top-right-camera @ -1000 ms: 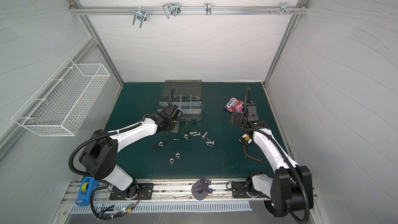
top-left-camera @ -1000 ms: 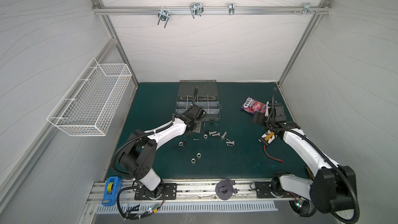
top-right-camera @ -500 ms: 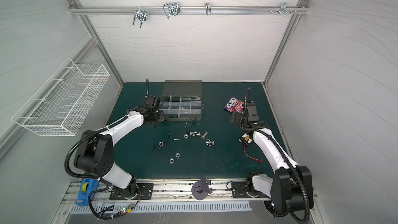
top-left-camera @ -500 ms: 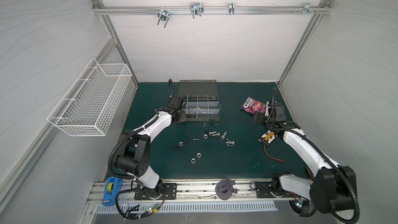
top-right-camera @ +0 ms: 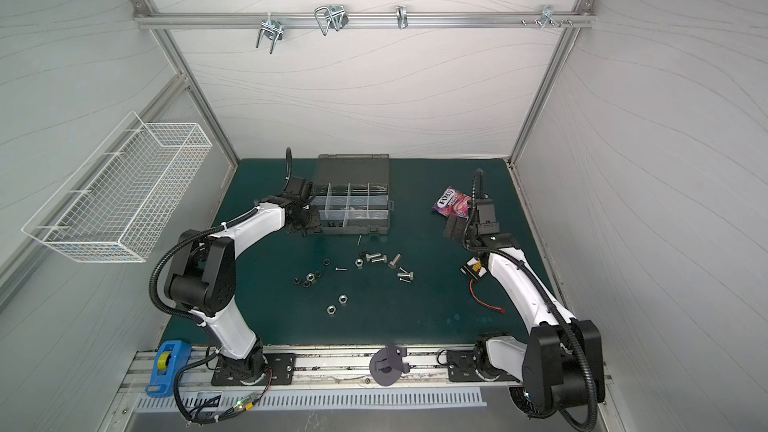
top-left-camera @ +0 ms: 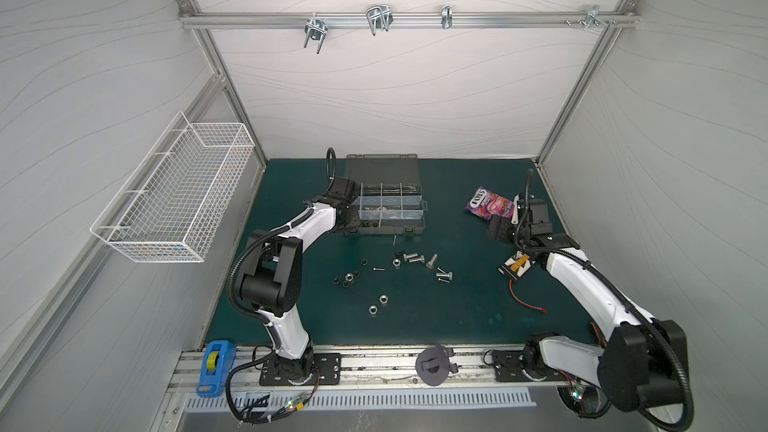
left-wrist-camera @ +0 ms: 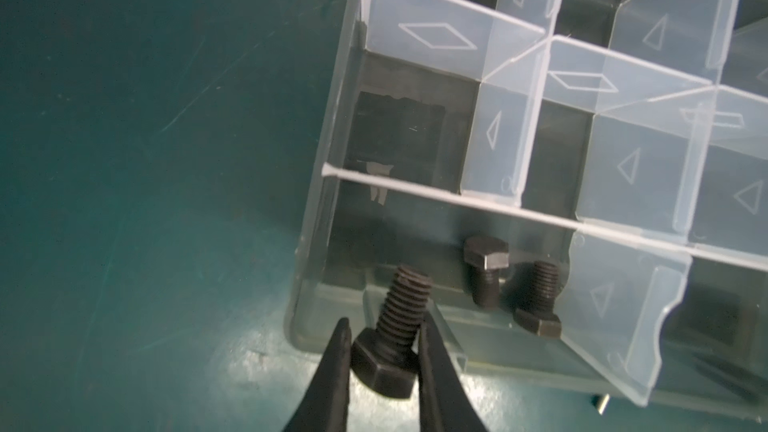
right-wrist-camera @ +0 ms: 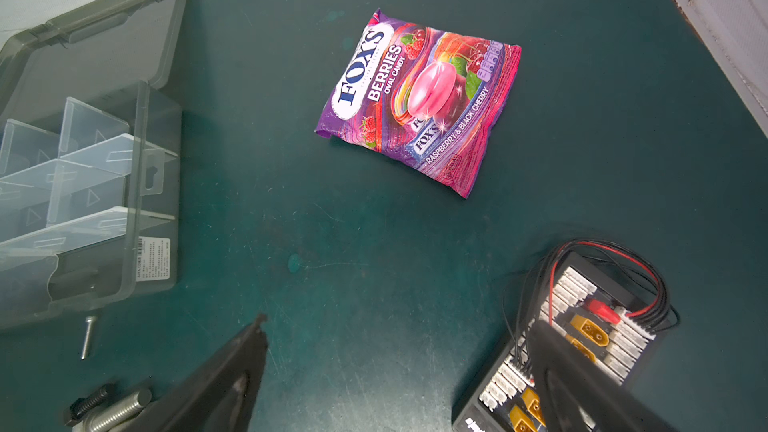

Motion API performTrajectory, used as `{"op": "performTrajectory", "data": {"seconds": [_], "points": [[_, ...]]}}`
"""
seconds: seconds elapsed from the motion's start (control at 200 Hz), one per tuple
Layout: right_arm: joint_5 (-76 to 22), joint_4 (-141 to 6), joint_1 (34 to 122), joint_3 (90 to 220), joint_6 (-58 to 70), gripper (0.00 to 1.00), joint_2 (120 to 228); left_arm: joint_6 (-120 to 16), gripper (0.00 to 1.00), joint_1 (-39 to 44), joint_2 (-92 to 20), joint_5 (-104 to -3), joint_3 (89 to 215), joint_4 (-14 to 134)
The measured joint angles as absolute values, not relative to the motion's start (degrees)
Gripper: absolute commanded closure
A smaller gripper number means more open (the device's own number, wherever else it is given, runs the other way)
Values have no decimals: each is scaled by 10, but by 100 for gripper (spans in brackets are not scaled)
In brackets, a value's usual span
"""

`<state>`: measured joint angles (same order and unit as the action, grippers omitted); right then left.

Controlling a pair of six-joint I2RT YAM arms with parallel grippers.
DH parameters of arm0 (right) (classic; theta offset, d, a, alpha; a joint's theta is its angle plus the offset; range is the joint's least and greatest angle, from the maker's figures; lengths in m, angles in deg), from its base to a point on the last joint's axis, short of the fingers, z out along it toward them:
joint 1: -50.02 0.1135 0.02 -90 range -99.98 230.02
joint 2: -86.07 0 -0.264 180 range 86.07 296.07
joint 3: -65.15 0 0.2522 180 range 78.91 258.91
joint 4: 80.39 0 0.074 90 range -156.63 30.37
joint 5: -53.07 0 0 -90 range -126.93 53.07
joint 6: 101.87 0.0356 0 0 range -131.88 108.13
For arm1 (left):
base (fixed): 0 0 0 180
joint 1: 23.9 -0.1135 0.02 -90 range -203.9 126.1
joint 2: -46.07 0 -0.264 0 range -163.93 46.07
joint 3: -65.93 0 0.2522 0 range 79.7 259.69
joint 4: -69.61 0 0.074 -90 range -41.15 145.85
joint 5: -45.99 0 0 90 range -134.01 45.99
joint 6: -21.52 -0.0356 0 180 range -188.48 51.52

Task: Sort the screws and nuts into containers
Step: 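Carry the black bolt with the left gripper over an organizer compartment, then open the left gripper to drop the bolt into the compartment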

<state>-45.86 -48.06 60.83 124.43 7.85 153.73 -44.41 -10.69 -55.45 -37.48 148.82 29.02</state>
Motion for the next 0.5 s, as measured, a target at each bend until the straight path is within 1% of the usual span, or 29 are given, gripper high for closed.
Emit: {"op": "performTrajectory", "data": {"seconds": [0.18,0.245,0.285,0.34,0.405,0.5], "points": [[-459,-481,608,1244,79,1,1537,-444,88,-112,-580,-379,1503,293],[-459,-481,608,1244,79,1,1537,-444,85,-114,-586,-382,1505,293],[-459,-481,608,1244,79,1,1537,-444,82,-114,-591,-383,1506,293],[-459,-481,608,1244,79,1,1537,-444,75,-115,-596,-385,1509,294],[-459,-481,608,1244,78,1,1538,-444,68,-115,-600,-387,1510,297],[-459,-481,608,1244,79,1,1539,-443,65,-115,-601,-388,1510,301]]}}
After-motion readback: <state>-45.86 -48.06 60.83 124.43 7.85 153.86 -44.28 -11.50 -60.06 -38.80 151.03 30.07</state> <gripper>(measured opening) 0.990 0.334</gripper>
